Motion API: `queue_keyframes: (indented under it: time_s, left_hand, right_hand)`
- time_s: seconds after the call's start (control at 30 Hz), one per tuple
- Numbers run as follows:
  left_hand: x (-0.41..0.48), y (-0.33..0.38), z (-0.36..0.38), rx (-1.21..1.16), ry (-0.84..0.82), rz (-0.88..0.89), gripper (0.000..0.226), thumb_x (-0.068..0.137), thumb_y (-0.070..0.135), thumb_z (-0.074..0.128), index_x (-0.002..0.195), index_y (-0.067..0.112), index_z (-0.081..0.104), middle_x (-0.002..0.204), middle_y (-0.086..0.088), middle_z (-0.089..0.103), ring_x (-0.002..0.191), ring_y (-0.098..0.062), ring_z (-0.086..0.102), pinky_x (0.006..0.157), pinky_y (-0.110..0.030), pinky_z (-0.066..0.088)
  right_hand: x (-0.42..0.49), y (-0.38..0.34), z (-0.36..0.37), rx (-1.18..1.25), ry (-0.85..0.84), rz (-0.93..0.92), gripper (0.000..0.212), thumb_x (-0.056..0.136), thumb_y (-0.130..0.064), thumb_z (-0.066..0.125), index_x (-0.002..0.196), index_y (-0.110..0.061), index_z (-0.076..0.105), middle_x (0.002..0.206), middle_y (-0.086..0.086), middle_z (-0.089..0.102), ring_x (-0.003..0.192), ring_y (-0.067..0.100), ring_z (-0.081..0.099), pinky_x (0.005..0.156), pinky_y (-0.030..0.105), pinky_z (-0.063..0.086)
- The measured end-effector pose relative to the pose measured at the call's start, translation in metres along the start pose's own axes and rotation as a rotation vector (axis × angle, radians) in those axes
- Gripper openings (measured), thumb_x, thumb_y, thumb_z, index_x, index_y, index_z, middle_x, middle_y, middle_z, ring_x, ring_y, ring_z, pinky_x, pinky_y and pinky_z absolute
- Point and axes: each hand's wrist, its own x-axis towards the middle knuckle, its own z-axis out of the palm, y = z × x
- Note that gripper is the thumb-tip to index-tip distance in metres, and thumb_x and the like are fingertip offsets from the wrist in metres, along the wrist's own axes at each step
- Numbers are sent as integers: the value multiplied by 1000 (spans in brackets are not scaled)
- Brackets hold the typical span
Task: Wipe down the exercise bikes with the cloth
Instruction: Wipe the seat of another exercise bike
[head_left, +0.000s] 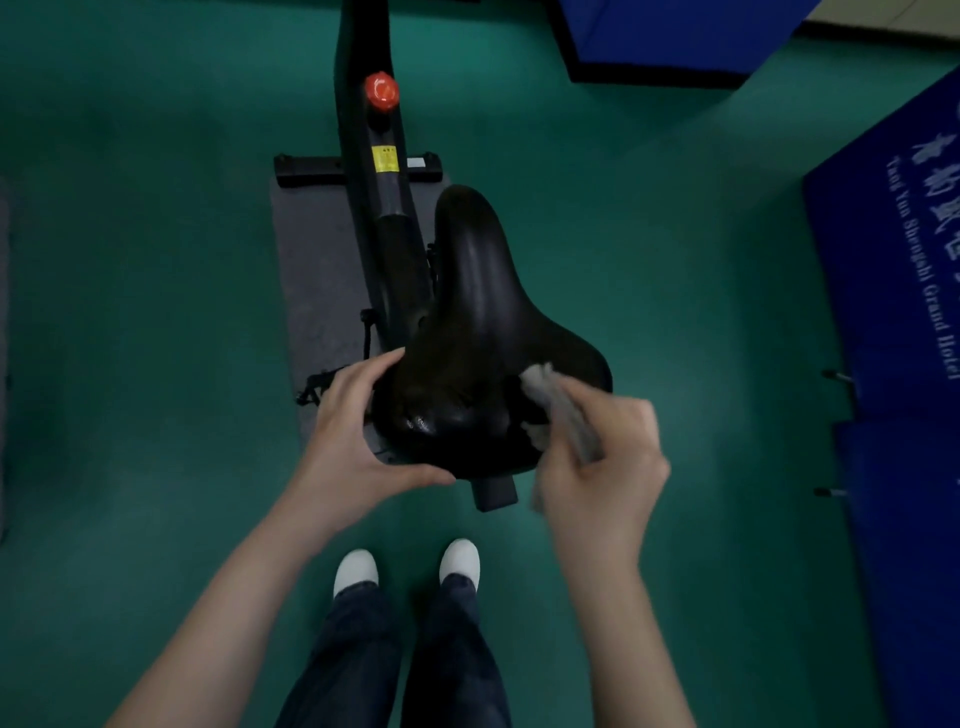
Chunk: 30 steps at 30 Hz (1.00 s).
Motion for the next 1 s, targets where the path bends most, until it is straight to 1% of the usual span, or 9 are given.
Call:
queue_keyframes:
  time_s: [0.07, 0.17, 0.3, 0.43, 0.53, 0.67, 0.73, 0.9, 1.0]
  left_hand:
    - [-1, 0, 0, -6, 2, -3, 101, 36, 65, 78, 125, 58, 31, 127, 35, 30, 126, -6, 36, 110, -34, 33]
    - [-1, 0, 1, -20, 20, 7, 102, 35, 76, 75, 125, 62, 30, 128, 34, 30, 128, -7, 37, 111, -37, 33]
    - [-2, -2, 3, -37, 33, 5, 101, 36, 83, 69, 126, 61, 29, 129, 28, 33, 130, -10, 36, 111, -42, 33]
    - [-1, -3, 5, -35, 47, -8, 106, 36, 83, 70, 131, 52, 32, 134, 14, 37, 132, -13, 36, 110, -46, 35]
    - [-2, -3, 5, -53, 51, -6, 109, 37, 80, 72, 134, 48, 33, 134, 13, 38, 131, -13, 36, 110, -45, 34]
    - [-3, -3, 6, -60, 47, -6, 105, 39, 66, 77, 133, 50, 32, 135, 13, 38, 132, -12, 35, 113, -41, 31]
    - [-3, -2, 6, -54, 47, -14, 104, 39, 65, 77, 131, 50, 31, 135, 12, 37, 132, -11, 34, 113, -38, 30]
    - [-4, -3, 4, -53, 24, -18, 105, 42, 71, 75, 133, 48, 29, 132, 26, 32, 130, -3, 30, 108, -22, 26]
    - [-4, -3, 4, -69, 18, -33, 106, 40, 70, 80, 130, 54, 27, 132, 28, 30, 131, -4, 28, 110, -26, 26]
  right_hand:
    - [25, 9, -2, -46, 40, 64, 28, 79, 1, 65, 98, -18, 74, 82, -21, 57, 88, 18, 58, 68, 6, 35]
    - [48, 17, 0, -142, -26, 156, 29, 83, -2, 60, 103, -18, 73, 83, -15, 56, 101, 24, 58, 71, 22, 34]
    - [28, -8, 8, -218, 3, -98, 38, 72, 8, 63, 95, -21, 74, 76, -18, 62, 79, 28, 58, 55, 27, 45]
    - [-2, -29, 18, -185, -104, -291, 44, 64, 7, 60, 99, -16, 74, 89, -6, 72, 78, 19, 58, 52, 26, 48]
    - [13, -19, 16, -87, -109, -203, 40, 69, 5, 62, 98, -19, 74, 83, -11, 68, 81, 17, 58, 61, 23, 47]
    - [12, -15, 18, -175, -19, -106, 38, 69, 3, 59, 98, -16, 73, 90, -6, 69, 76, 17, 49, 65, 10, 31]
    - [-8, -24, 22, -178, -1, -105, 39, 67, 1, 55, 98, -16, 73, 88, -6, 69, 74, 15, 46, 65, 8, 31]
    - [-18, -40, 25, -56, -76, -200, 40, 68, 1, 52, 99, -12, 74, 90, -5, 71, 78, 20, 56, 69, 19, 43]
    - [-4, -38, 28, -93, -58, -140, 38, 68, 1, 56, 99, -13, 74, 89, -6, 70, 79, 20, 56, 67, 14, 39]
